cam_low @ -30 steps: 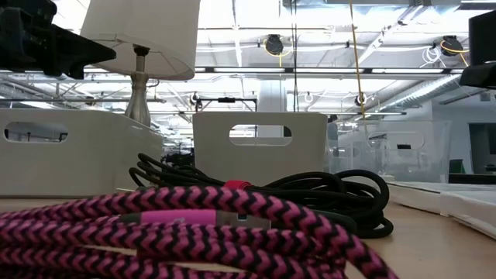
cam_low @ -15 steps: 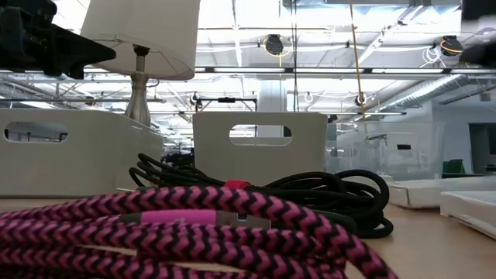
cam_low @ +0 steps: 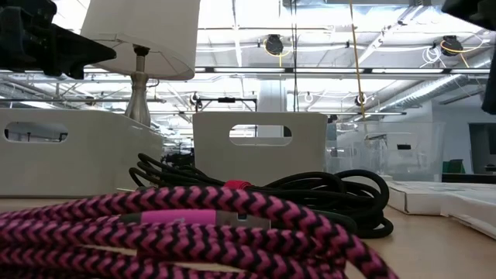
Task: Pick and place items into bin
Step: Put the bottom white card reader box into the transparent bin
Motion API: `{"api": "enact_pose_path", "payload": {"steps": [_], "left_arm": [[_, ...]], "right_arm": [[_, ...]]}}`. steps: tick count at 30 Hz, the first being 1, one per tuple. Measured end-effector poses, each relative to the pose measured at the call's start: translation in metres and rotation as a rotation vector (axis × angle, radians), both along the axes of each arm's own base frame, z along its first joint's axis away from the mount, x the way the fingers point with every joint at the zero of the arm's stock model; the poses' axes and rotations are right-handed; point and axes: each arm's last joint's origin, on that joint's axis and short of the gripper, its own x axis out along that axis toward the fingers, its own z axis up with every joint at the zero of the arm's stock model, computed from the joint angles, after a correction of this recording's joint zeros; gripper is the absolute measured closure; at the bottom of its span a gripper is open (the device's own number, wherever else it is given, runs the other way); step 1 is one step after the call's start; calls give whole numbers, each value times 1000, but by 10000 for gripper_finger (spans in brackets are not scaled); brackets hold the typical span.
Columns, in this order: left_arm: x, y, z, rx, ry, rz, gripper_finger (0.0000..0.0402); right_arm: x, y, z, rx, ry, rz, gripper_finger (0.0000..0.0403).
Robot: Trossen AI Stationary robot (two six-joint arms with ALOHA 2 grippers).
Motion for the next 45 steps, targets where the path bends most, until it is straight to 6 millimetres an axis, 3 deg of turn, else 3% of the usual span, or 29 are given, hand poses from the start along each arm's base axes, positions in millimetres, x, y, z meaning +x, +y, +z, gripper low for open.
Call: {"api": "enact_pose_path", "payload": {"steps": [12, 17, 22, 29, 35, 45], "left_arm": [[0, 0, 0, -4, -1, -1, 355], [0, 0, 0, -3, -1, 0, 355], [0, 0, 0, -2, 1, 0, 355], [0, 0, 0, -2, 2, 0, 355], [0, 0, 0, -23, -2, -2, 355], [0, 0, -4, -13, 33, -2, 355]], "right_arm": [[46, -13, 2, 121, -78, 139, 401], [55, -20, 2, 118, -79, 167, 368], [51, -13, 1, 287, -7, 149, 309], [39, 14, 2, 564, 27, 44, 244], [23, 36, 4, 597, -42, -8, 236], [8, 52, 0, 607, -115, -113, 243]]}}
